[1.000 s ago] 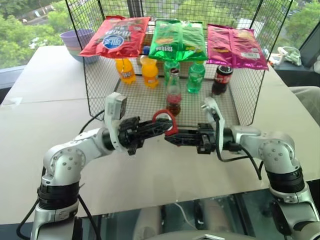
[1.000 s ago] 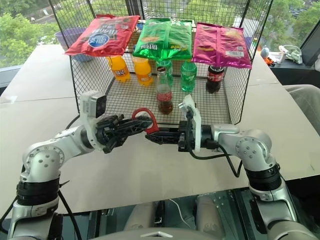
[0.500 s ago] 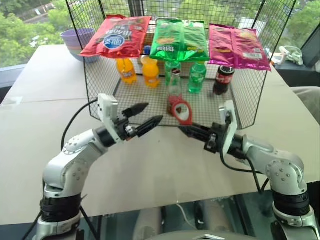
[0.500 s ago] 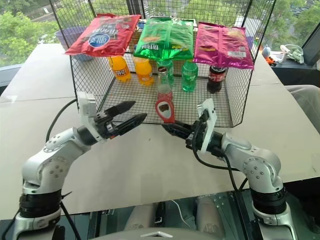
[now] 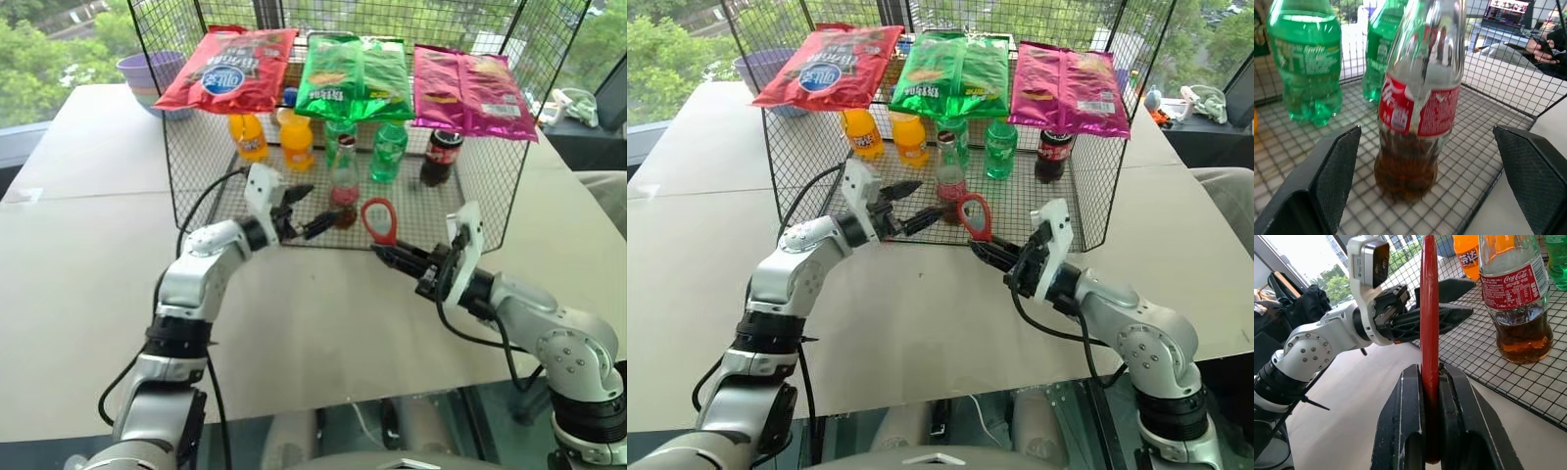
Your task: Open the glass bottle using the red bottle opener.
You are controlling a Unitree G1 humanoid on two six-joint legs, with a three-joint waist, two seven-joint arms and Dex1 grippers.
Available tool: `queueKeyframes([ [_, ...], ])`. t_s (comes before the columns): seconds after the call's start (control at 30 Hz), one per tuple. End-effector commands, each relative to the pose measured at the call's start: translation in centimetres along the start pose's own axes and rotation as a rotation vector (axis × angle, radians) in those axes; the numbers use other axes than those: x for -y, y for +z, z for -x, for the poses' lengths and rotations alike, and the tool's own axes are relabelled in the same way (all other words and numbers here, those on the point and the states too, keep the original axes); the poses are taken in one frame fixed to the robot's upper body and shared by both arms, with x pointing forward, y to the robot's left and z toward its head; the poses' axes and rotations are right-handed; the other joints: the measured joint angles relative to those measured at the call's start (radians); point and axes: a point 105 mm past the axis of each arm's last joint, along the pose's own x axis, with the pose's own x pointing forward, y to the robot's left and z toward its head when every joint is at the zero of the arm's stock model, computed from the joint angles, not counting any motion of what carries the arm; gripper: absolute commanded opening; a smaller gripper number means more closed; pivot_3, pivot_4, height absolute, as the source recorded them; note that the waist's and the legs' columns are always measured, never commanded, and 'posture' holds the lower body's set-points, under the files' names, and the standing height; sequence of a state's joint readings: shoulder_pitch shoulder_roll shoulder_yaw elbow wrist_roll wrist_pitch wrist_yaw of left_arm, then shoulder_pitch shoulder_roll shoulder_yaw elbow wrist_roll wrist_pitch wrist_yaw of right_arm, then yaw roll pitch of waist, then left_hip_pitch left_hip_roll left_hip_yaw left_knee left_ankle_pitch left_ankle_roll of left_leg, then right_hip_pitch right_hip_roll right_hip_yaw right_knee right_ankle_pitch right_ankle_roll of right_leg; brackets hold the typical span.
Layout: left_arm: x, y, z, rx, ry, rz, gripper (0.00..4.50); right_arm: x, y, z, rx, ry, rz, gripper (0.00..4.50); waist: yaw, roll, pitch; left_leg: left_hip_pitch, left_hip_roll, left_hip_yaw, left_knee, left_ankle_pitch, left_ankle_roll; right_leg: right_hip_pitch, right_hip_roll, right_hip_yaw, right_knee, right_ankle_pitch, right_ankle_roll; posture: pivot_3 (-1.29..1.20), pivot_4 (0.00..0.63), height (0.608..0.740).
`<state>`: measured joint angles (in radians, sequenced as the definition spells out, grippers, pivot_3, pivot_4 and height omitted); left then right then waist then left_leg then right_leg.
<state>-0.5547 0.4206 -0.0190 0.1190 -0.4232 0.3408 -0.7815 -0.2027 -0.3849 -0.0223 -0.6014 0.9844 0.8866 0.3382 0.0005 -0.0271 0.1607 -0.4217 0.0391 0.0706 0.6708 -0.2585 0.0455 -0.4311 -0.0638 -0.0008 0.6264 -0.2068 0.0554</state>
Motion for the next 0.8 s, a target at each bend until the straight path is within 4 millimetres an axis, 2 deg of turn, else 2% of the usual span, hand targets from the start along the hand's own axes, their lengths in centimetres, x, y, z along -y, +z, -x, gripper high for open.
queueKeyframes([
  [0.03,0.0,0.9,-1.5,0.040,-0.024,-0.043,4.47,-1.0,1.3,0.5,0.067,-0.003,0.050,0.00,0.003,0.000,0.000,0.000,0.000,0.000,0.000,0.000,0.000,0.000,0.000,0.000,0.000,0.000,0.000,0.00,0.150,0.740],
  [0.3,-0.1,1.4,-4.2,0.066,-0.055,-0.067,4.47,-1.0,1.4,0.8,0.089,-0.045,0.055,0.00,0.009,0.000,0.000,0.000,0.000,0.000,0.001,0.000,0.000,0.000,0.000,0.000,0.001,0.000,0.000,0.00,0.150,0.740],
  [0.53,-0.3,1.2,-5.7,0.065,-0.051,-0.088,4.47,-0.9,1.5,1.0,0.100,-0.062,0.057,0.00,0.011,0.000,0.000,-0.001,0.000,-0.001,0.002,0.000,0.000,0.000,0.000,-0.001,0.001,0.000,0.000,0.00,0.150,0.740],
  [0.63,-0.2,0.9,-6.1,0.057,-0.045,-0.089,3.73,-0.8,1.5,1.0,0.101,-0.063,0.058,0.00,0.011,0.000,0.000,-0.001,0.000,-0.001,0.002,0.000,0.000,0.000,0.000,-0.001,0.001,0.000,0.000,0.00,0.150,0.740],
  [0.73,0.0,1.1,-6.3,0.078,-0.040,-0.095,2.63,-0.8,1.5,0.9,0.101,-0.061,0.058,0.00,0.011,0.000,0.000,-0.001,0.000,-0.001,0.002,0.000,0.000,0.000,0.000,-0.001,0.001,0.000,0.000,0.00,0.150,0.740],
  [0.8,0.0,1.3,-6.3,0.084,-0.035,-0.094,2.64,-0.7,1.6,0.9,0.100,-0.059,0.057,0.00,0.011,0.000,0.000,-0.002,0.000,-0.001,0.003,0.000,0.000,0.000,0.000,-0.001,0.001,0.000,0.000,0.00,0.150,0.740],
])
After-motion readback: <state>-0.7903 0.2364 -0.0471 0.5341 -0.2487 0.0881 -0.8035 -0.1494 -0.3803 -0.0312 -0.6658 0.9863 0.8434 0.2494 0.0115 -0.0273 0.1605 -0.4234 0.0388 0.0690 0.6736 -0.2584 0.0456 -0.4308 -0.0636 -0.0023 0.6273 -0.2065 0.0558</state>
